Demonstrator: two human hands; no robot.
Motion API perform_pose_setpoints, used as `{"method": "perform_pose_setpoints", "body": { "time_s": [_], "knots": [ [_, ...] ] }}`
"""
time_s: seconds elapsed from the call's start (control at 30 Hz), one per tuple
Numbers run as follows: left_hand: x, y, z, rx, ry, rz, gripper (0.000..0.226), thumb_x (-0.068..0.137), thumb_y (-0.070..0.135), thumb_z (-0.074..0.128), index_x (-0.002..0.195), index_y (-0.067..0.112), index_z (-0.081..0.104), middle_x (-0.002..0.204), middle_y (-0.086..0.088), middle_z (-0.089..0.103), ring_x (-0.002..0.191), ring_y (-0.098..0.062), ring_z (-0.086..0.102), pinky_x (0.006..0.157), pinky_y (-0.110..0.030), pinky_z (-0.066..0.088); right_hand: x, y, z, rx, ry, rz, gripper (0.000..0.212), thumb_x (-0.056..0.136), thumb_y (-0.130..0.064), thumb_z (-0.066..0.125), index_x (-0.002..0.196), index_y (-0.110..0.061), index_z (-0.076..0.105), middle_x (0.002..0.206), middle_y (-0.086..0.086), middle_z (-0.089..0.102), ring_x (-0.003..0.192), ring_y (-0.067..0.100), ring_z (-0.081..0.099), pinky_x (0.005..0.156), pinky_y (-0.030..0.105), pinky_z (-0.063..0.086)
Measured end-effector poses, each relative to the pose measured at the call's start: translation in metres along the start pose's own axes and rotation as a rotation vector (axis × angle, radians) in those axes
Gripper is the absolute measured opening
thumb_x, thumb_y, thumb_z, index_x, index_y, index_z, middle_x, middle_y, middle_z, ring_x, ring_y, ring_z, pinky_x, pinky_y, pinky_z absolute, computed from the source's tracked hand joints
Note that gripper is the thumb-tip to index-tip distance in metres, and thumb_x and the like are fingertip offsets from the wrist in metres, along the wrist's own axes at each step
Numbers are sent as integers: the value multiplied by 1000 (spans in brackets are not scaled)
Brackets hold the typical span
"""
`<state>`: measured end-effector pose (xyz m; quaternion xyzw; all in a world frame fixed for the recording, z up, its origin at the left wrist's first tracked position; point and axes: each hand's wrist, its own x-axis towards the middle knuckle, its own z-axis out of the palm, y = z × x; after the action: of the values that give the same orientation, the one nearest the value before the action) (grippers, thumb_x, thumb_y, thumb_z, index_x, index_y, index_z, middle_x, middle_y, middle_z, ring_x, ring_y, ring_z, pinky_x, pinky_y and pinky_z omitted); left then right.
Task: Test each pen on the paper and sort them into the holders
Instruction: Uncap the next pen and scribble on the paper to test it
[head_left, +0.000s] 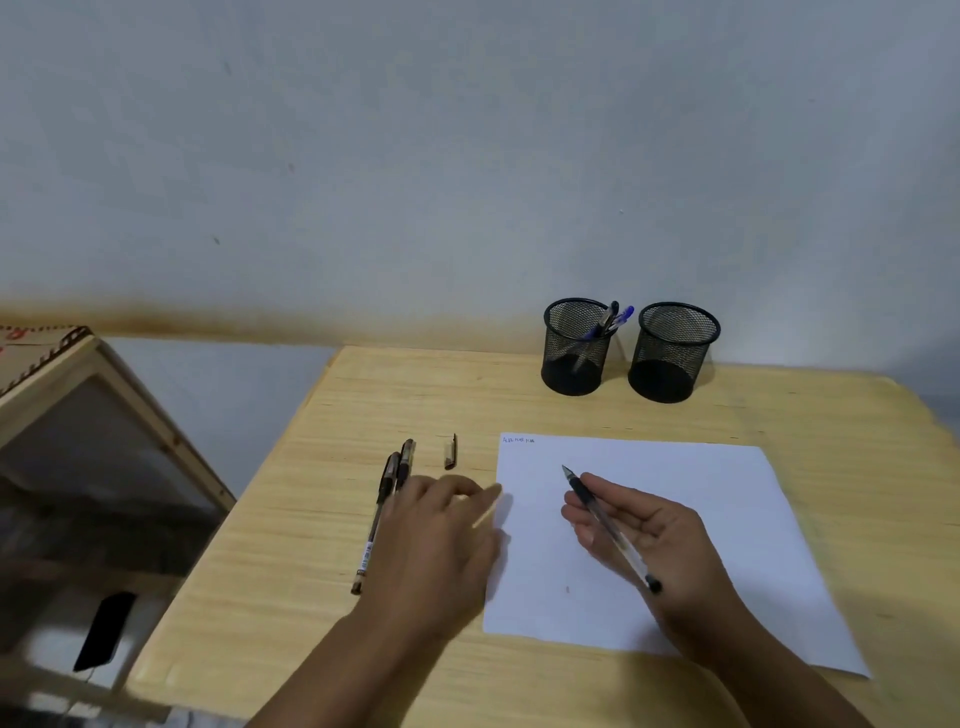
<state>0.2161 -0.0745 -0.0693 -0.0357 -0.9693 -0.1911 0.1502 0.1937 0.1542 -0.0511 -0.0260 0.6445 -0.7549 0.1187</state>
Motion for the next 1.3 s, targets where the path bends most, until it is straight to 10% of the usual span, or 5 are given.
{"method": "perform_pose_setpoints", "body": {
  "time_s": [0.3,1.3],
  "knots": [
    [-15,4,12,-9,-143,101,45,82,61,56,121,39,63,129,18,58,117,-14,47,84,-35,40,36,4,4,-192,345,-110,12,91,-16,70,94,-26,76,82,-4,79,80,16,74,76,26,59],
    [-8,2,11,-46,-175,42,50,73,64,62,115,38,70,124,20,58,113,-11,48,84,-33,35,116,20,22,-669,430,-196,16,86,-34,74,88,-17,75,73,-7,74,73,8,71,76,34,59]
  ]
}}
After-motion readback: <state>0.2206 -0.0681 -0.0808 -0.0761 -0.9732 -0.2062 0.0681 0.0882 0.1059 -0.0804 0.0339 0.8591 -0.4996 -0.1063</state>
